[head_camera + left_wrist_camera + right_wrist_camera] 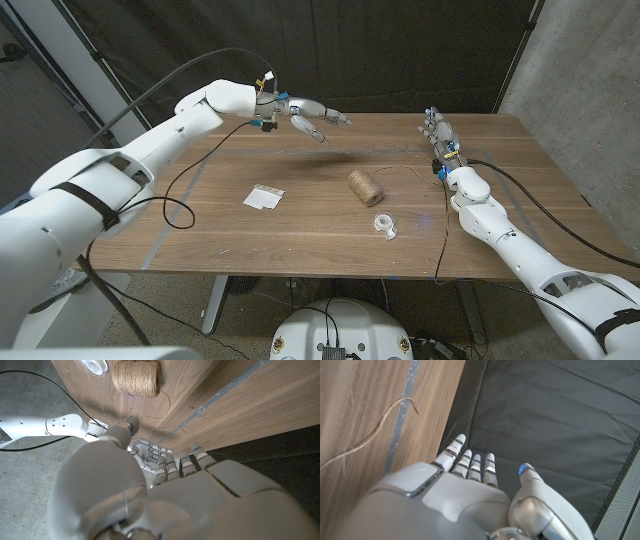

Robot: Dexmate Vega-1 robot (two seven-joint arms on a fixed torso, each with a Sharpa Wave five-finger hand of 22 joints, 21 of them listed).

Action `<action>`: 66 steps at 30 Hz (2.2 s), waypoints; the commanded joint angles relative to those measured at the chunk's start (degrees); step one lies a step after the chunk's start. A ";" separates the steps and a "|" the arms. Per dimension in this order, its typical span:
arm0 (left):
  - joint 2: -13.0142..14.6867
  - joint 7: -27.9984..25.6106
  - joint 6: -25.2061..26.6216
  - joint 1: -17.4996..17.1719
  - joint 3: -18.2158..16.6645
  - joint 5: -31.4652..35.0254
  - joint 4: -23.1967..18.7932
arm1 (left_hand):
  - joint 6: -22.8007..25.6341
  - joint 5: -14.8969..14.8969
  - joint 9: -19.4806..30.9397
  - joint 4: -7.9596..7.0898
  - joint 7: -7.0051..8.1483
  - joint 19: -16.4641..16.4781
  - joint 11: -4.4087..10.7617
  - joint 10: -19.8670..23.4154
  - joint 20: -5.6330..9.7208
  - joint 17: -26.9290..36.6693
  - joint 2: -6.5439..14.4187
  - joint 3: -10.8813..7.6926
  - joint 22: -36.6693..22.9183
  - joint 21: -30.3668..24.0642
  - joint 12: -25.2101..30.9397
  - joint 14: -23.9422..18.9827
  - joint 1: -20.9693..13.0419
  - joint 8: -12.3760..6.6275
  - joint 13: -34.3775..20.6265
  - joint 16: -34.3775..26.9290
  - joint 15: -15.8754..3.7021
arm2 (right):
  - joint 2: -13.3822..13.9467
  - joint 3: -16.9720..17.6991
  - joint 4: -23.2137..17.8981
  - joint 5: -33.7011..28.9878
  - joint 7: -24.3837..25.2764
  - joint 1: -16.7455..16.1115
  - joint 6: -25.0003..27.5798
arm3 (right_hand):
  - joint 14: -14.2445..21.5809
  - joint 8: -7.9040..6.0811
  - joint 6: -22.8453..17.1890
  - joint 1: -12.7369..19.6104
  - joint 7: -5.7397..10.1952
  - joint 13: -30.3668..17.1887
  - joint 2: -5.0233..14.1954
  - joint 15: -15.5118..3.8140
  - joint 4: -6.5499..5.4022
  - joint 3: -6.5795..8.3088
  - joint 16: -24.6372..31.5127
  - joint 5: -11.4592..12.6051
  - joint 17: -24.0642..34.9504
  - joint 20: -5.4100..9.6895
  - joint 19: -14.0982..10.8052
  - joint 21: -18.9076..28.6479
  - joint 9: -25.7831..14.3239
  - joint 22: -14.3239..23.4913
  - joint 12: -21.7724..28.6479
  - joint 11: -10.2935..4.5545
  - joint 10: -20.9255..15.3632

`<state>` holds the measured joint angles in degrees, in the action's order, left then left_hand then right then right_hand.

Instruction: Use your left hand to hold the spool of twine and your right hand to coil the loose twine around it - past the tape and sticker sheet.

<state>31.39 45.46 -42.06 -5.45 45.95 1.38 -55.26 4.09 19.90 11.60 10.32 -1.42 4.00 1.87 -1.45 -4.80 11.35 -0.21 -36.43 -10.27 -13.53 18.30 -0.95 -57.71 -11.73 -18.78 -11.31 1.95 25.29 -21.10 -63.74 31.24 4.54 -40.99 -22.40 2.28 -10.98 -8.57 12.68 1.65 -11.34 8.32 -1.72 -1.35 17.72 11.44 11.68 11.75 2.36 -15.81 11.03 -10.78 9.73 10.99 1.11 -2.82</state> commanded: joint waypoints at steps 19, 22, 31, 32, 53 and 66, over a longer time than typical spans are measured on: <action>0.42 3.34 1.85 0.54 2.44 3.69 -6.85 | -0.50 -1.69 0.26 -0.69 -0.21 0.29 -0.17 -0.49 0.05 0.44 -0.73 1.67 -0.27 0.55 1.01 0.33 -0.41 0.17 -0.58 -0.19 0.25 | 2.53 0.87 -3.19 -0.20 2.15 -1.96 2.57 | -0.56 0.18 0.50 0.05 -0.19 -0.11 -0.50 -0.17 0.21 0.63 -0.06 -0.19 -0.03 -0.04 0.34 0.02 -0.27 0.20 0.10 -0.11 0.39; 0.19 3.54 1.78 0.48 2.62 3.78 -6.66 | -0.56 -1.87 0.27 -0.76 -0.16 0.30 -0.05 -0.45 0.08 0.48 -0.72 1.82 -0.28 0.57 1.12 0.25 -0.41 0.18 -0.63 -0.24 0.22 | 2.48 0.85 -2.89 -0.31 2.27 -1.92 2.48 | -0.60 0.20 0.60 0.05 -0.24 -0.11 -0.51 -0.15 0.23 0.64 -0.07 -0.19 -0.03 -0.05 0.35 0.02 -0.27 0.20 0.10 -0.11 0.41; -1.37 4.59 0.10 1.04 3.93 4.18 -3.48 | -0.92 -2.45 0.31 -0.94 -0.27 0.26 -0.21 -0.49 0.05 0.64 -0.59 2.25 -0.31 0.67 1.42 0.13 -0.46 0.29 -0.83 -0.36 0.38 | 2.30 0.93 -1.52 -1.08 3.11 -1.62 1.48 | -0.70 0.24 0.96 0.06 -0.18 -0.12 -0.51 -0.18 0.29 0.79 -0.06 -0.23 -0.02 -0.01 0.39 0.04 -0.27 0.20 0.07 -0.05 0.70; -1.58 4.78 -0.17 1.25 4.11 4.25 -3.01 | -0.92 -2.51 0.31 -0.94 -0.26 0.22 -0.27 -0.56 0.00 0.65 -0.59 2.30 -0.32 0.70 1.43 0.21 -0.47 0.28 -0.85 -0.33 0.44 | 2.30 0.96 -1.37 -1.11 3.15 -1.61 1.36 | -0.70 0.24 0.99 0.05 -0.15 -0.12 -0.51 -0.18 0.29 0.80 -0.06 -0.23 -0.02 -0.01 0.38 0.04 -0.27 0.20 0.05 -0.10 0.74; -12.65 3.73 -10.95 9.11 10.01 6.29 19.66 | -3.65 -4.56 0.38 -0.91 -1.14 -1.11 -2.11 -4.93 -0.44 0.62 -0.48 3.66 -0.43 1.40 0.76 3.85 -1.60 0.82 -1.41 0.68 2.15 | 2.45 1.22 1.10 -1.55 3.53 -1.56 0.05 | -1.17 0.34 1.87 -0.09 0.00 -0.13 -0.61 0.10 0.35 0.98 -0.12 -0.32 0.03 -0.30 0.53 0.05 -0.27 0.21 0.02 0.30 1.27; -16.26 2.87 -13.61 11.72 13.24 6.67 25.66 | -4.31 -5.04 0.37 -0.99 -1.39 -1.60 -2.27 -5.67 -0.59 0.52 -0.36 4.03 -0.46 1.56 0.67 4.81 -1.86 0.81 -1.49 0.78 2.56 | 3.07 1.93 0.99 -1.37 3.97 -2.26 -0.63 | -1.35 0.34 2.26 -0.18 0.00 -0.13 -0.66 0.20 0.38 1.09 -0.11 -0.35 0.06 -0.33 0.74 0.01 -0.27 0.22 -0.04 0.67 1.73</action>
<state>18.43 48.96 -53.13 3.87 56.57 7.65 -35.17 0.18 15.02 11.86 9.39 -2.66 2.84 -0.40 -6.37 -5.32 11.71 -0.45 -32.76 -10.56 -12.20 19.18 3.43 -58.82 -11.02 -20.10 -10.48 4.40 27.91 -19.68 -62.81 29.75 8.21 -42.70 -22.57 1.24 -10.99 -6.62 12.37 1.75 -11.32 8.01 -1.31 -1.11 18.59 11.45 11.45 11.75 2.05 -15.50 11.03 -10.78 9.73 10.99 1.62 -1.48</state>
